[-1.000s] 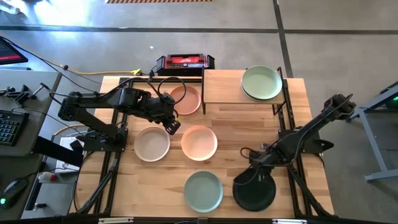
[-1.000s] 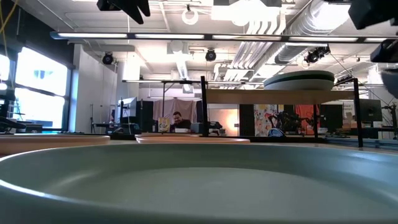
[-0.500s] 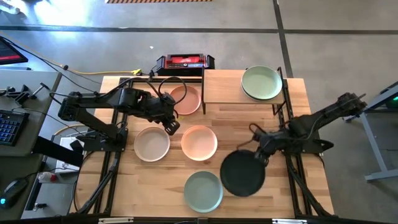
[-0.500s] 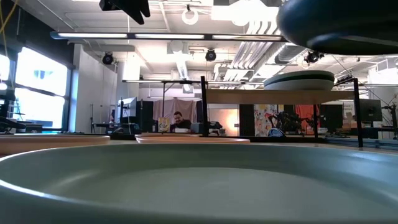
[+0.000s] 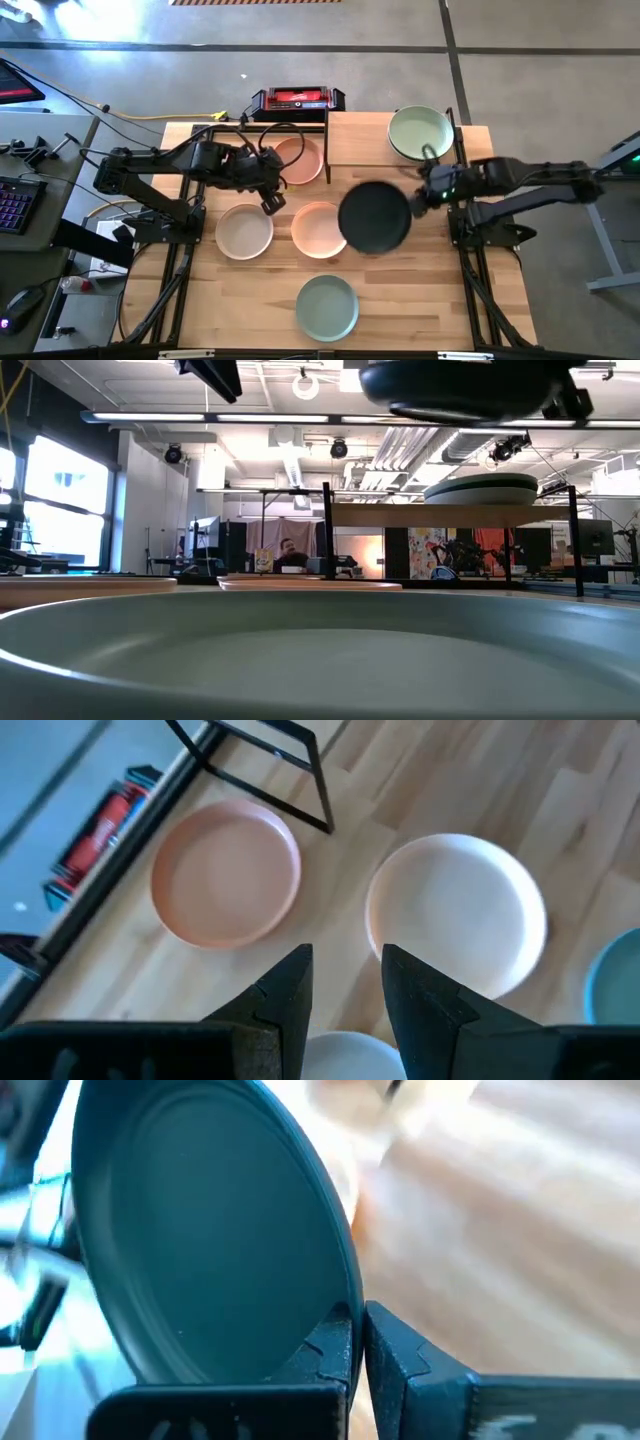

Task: Place and stack plates onto a shelf
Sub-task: Stack the dark green plate on top of the light green plate on the shelf

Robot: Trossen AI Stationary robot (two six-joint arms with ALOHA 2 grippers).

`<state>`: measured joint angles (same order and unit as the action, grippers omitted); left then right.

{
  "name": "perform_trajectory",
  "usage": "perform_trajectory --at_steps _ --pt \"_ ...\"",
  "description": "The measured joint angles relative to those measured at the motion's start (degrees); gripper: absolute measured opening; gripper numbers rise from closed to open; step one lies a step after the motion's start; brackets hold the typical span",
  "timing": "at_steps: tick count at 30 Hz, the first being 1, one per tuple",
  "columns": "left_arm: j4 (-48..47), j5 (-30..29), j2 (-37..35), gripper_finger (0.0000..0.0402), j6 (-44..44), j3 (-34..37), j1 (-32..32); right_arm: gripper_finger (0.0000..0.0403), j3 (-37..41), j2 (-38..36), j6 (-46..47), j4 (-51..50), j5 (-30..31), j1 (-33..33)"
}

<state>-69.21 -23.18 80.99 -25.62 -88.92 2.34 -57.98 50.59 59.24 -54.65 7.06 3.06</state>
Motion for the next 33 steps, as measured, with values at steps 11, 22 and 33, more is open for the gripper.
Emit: perform_trajectory --at_steps 11,22,33 --pt "-0.1 -0.3 0.0 0.0113 12.7 0.0 -4.5 0.0 -15.5 0.0 -4.2 -9.3 10.3 -15.1" --pt "-0.2 -0.2 0.0 0.0113 21.5 0.0 -9.8 0.0 -22.4 0.0 -6.8 -13.8 14.4 -30.9" --pt "-0.1 -0.2 0.0 0.0113 25.9 0.0 -14.7 0.0 -22.4 2.9 -6.1 -18.5 6.2 -49.7"
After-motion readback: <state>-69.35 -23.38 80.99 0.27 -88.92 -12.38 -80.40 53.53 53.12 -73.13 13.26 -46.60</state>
